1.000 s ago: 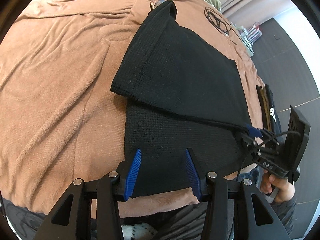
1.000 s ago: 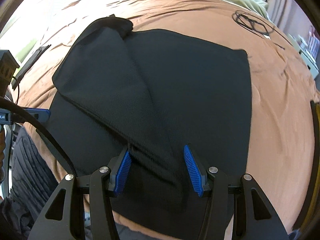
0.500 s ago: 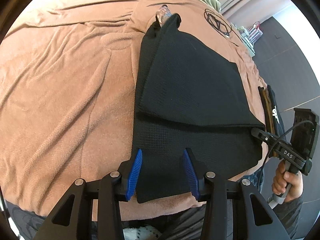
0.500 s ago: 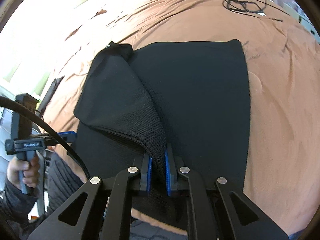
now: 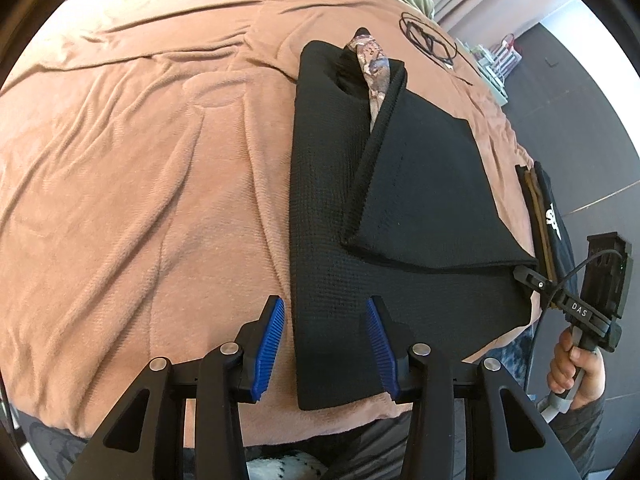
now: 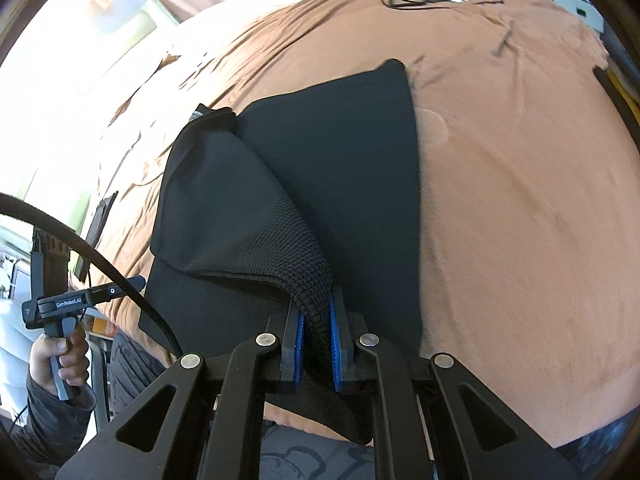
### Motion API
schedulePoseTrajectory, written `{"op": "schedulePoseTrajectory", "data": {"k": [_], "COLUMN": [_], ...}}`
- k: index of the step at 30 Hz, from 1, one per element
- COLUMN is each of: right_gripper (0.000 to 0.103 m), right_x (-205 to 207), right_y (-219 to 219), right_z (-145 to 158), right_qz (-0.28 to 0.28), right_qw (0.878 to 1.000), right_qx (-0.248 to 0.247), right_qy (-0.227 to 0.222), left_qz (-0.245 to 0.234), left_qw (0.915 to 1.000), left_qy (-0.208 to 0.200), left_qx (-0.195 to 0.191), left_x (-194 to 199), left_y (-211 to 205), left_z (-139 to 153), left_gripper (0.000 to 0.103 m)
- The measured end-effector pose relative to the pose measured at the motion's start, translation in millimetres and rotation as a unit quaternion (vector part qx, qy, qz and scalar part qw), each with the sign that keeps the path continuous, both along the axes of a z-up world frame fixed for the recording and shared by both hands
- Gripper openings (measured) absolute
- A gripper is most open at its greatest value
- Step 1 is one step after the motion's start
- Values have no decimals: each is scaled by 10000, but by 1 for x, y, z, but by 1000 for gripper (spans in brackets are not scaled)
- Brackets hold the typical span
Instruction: Fold small clothes
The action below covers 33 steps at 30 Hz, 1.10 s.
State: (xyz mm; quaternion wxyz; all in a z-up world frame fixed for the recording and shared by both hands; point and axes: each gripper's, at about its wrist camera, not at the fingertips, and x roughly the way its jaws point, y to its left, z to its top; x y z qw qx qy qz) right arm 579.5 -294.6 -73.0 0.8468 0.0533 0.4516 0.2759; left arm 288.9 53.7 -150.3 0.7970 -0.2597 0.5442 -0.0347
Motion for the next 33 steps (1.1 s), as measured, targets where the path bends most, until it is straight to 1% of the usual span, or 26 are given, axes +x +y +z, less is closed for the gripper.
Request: {"op": "schedulePoseTrajectory", "data": {"k": [3,8,10,12,13,15,17,19,24,28,30,33], "right_gripper": [7,7,7,7,10,21,46,57,57,57,57,57], "right_x": [-2,-3,-5,-7,-10,-14,-19,-26,-44,-53,-57,-61], "right_y": [-9,-19,-20,-18,-16,-10,-5,1,31,57,71,92], "right_z": [-3,-5,-4,-2,1,7,15,26,46,48,48,46], "right_qz": [-43,-133,-159,-225,-236,-315,-229,-188,89,398,603,880], "right_qw": [9999,9998,9999,9995,9992,9971,9954,9933,9878,9832,9813,9781], "right_qx": [99,129,2,-231,-307,-670,-871,-983,-1243,-1377,-1405,-1456], "right_qy": [57,124,34,-39,-69,-180,-337,-569,-938,-1134,-1168,-1197], "left_qz": [-63,-151,-153,-124,-99,-55,-13,19,83,104,130,159], "left_qw": [10000,9998,9998,9998,9998,9999,10000,10000,9997,9993,9990,9987], "left_qy": [33,95,130,150,144,105,51,11,-54,-136,-177,-240], "left_qx": [17,67,70,22,-11,-35,-48,-95,-242,-320,-380,-431], "left_x": [4,9,10,10,10,10,10,9,6,-1,-6,-14], "left_y": [-5,-13,-12,-9,-8,-3,0,6,14,24,32,44], "left_z": [-3,-9,-12,-14,-14,-12,-10,-10,-11,-9,-8,-5], "left_gripper": [46,45,44,44,44,44,44,44,44,44,38,36]}}
